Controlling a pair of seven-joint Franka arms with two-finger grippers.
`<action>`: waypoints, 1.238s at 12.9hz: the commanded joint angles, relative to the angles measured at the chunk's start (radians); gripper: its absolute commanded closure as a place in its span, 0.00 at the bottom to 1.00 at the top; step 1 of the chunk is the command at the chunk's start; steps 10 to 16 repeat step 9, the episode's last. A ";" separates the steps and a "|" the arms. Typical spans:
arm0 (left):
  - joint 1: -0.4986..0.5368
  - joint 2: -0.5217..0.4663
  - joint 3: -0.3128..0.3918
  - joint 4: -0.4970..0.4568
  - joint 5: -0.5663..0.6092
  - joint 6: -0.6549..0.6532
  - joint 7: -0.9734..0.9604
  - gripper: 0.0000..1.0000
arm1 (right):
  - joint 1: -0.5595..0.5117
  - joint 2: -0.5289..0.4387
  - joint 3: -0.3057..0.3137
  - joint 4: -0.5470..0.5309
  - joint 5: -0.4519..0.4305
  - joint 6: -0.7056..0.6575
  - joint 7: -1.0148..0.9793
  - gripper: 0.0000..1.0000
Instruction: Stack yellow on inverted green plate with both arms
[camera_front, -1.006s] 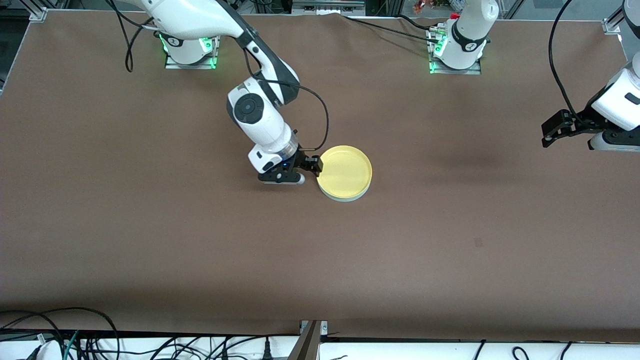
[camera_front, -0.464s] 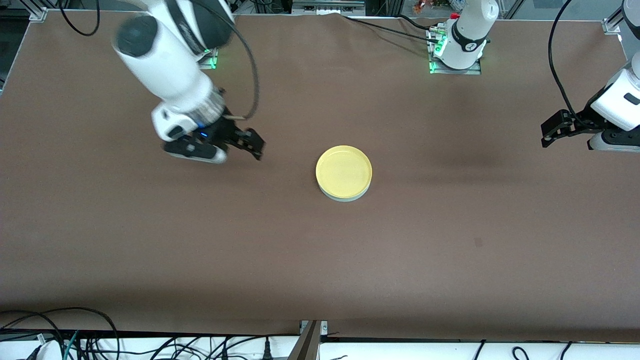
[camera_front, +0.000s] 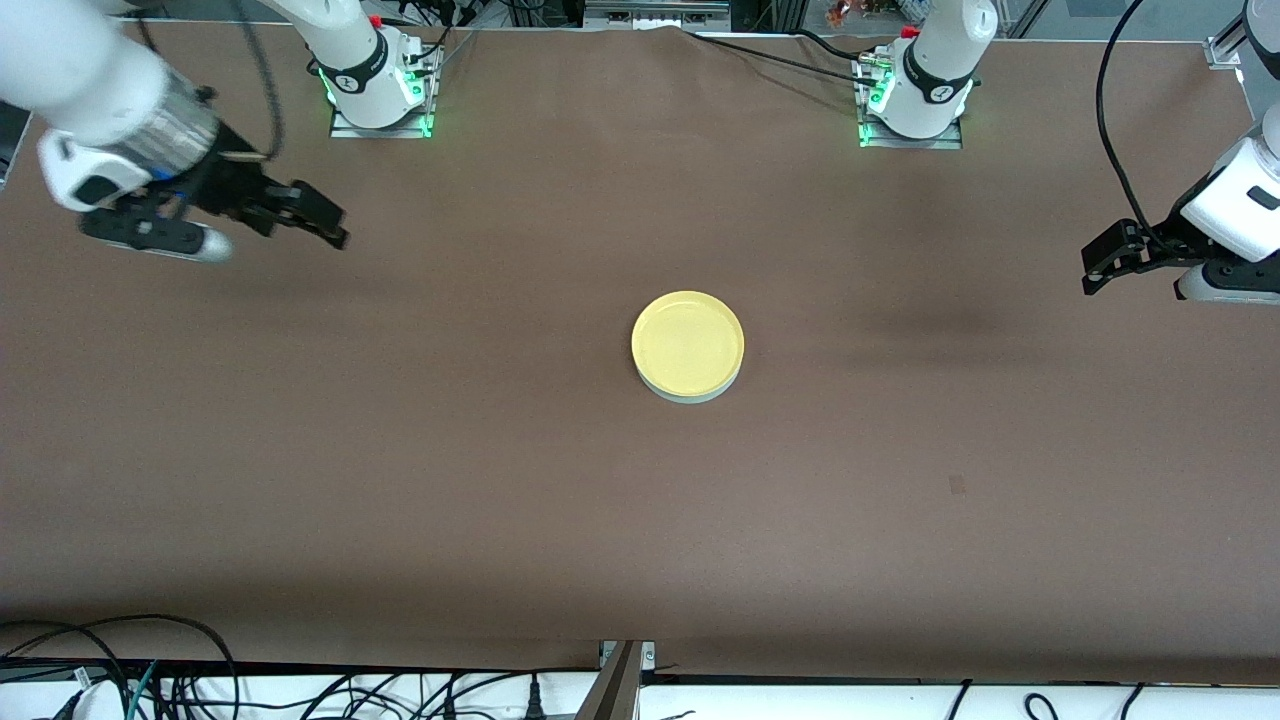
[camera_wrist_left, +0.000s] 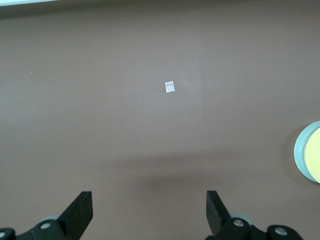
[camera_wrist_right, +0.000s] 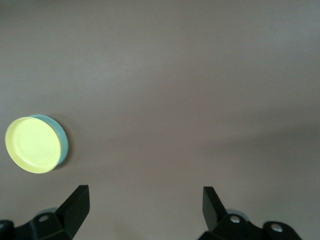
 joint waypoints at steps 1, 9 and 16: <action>0.005 -0.008 -0.007 0.000 -0.015 -0.012 0.012 0.00 | -0.100 0.024 0.035 0.095 -0.064 -0.116 -0.149 0.00; 0.005 -0.007 -0.007 0.001 -0.013 -0.011 0.018 0.00 | -0.100 0.019 0.013 0.119 -0.095 -0.125 -0.208 0.00; 0.005 -0.007 -0.007 0.001 -0.013 -0.011 0.018 0.00 | -0.100 0.019 0.013 0.119 -0.095 -0.125 -0.208 0.00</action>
